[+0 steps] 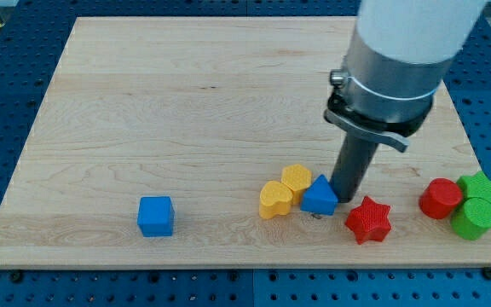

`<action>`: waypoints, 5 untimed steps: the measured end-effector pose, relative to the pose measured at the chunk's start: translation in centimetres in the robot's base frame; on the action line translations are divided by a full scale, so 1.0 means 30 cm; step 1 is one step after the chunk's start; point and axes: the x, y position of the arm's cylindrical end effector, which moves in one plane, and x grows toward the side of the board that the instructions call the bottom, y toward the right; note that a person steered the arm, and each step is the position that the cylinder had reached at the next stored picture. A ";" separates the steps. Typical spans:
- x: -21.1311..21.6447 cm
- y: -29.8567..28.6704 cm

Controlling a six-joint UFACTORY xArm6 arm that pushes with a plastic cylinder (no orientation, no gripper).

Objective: Slide the blue cube towards the bottom center

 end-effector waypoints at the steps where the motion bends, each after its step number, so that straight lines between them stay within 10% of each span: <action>1: -0.016 -0.061; 5: -0.250 -0.223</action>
